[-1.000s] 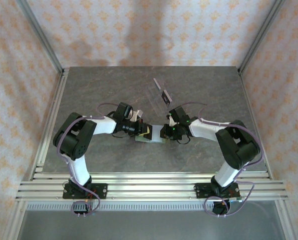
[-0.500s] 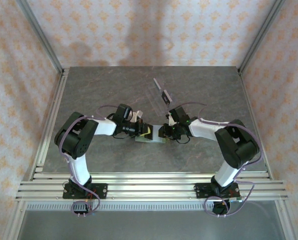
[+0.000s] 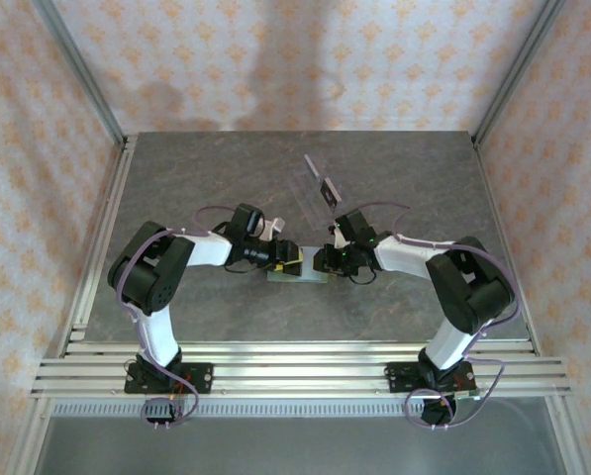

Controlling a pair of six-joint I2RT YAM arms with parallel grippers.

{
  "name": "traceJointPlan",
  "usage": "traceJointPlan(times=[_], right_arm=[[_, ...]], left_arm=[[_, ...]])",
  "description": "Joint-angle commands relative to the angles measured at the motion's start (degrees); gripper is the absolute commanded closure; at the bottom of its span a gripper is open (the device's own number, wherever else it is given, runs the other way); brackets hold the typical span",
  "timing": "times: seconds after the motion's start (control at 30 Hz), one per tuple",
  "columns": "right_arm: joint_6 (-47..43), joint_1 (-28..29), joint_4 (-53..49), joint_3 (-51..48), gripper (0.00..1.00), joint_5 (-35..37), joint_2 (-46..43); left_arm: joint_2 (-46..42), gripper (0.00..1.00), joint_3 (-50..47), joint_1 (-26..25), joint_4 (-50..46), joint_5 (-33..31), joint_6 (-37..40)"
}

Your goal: Put the credit cards into the card holder

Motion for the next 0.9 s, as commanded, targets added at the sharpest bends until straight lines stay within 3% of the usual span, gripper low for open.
traceJointPlan(times=[0.0,0.23,0.43,0.63,0.87], right_arm=[[-1.09,-0.33,-1.49,-0.04,0.68,3.48,-1.82],[-0.24,0.31,-0.83,0.31,0.58,6.38,-4.89],[0.79,1.33,-0.23,0.52,0.57,9.62,-6.57],[11.94,2.31,14.17,-3.44,0.86,1.33,-6.95],[16.92,5.68,22.45,-6.79,0.89,2.92,-5.27]], left_arm=[[-1.74,0.54,1.28,0.9,-8.38,-6.44,3.83],[-1.75,0.52,2.2,0.92,-9.22,-8.22,2.95],[-2.4,0.51,2.0,0.9,-8.18,-9.09,1.56],[-1.75,0.5,2.35,0.82,-6.97,-7.58,0.33],[-2.15,0.5,0.21,0.79,-1.93,-6.96,-3.6]])
